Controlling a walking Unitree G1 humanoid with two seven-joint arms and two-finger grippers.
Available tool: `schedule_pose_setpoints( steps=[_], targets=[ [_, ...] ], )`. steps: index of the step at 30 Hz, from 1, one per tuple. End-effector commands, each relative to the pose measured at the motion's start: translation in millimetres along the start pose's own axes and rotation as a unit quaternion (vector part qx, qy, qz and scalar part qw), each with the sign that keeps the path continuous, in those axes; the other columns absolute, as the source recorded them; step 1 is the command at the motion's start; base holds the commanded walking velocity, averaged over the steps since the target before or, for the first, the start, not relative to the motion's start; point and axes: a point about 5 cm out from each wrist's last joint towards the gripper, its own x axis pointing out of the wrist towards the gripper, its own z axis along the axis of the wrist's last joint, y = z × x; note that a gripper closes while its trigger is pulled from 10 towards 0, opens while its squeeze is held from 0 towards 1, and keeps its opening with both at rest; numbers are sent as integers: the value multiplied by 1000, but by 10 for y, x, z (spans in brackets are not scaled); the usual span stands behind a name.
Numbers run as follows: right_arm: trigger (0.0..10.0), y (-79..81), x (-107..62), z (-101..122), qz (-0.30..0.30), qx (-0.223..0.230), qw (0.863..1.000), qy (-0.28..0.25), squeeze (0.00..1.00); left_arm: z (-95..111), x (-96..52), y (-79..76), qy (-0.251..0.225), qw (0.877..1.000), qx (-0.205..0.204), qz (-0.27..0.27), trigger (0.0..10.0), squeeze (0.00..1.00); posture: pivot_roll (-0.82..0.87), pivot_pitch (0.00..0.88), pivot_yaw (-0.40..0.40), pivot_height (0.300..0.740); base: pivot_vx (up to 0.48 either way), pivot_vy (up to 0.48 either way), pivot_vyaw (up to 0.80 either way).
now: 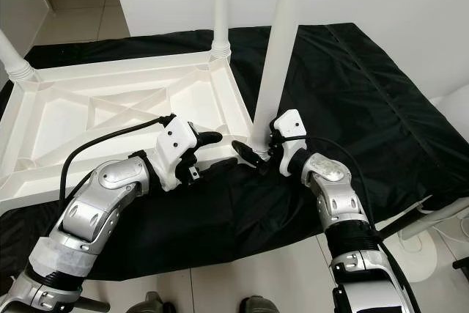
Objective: Building children table
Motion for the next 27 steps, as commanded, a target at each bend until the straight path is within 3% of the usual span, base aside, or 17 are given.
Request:
schedule_pose_setpoints(
  steps=[1,10,11,14,17,18,22,27],
  targets=[
    [0,52,21,-58,16,5,1000,6,0,-4,21,19,4,1000,6,13,10000,0,-75,33,25,740,0,0,0],
    [0,43,0,-71,-3,23,1000,-12,0,-1,41,11,1,1000,5,10,10000,0,-83,34,29,740,0,0,0],
    [10000,41,-11,-73,-14,31,999,-16,0,-1,41,10,1,1000,5,9,10000,0,-91,44,31,740,0,0,0],
    [10000,41,-22,-77,-23,42,999,-18,0,-1,41,9,1,1000,5,8,10000,0,-91,47,30,740,0,0,0],
    [10000,65,-25,-91,-60,58,996,-13,0,-1,39,10,1,1000,4,9,10000,0,-89,50,29,740,0,0,0],
    [10000,110,0,-113,-100,63,993,0,0,-5,35,11,1,1000,3,10,10000,0,-91,51,24,740,0,0,0],
    [10000,135,25,-126,-134,69,989,4,0,-12,32,10,2,1000,3,11,10000,0,-93,52,22,740,0,0,0],
    [10000,273,91,-113,-252,116,961,13,0,-20,32,-4,3,1000,2,11,10000,0,-88,53,16,740,0,0,0]
  ],
)
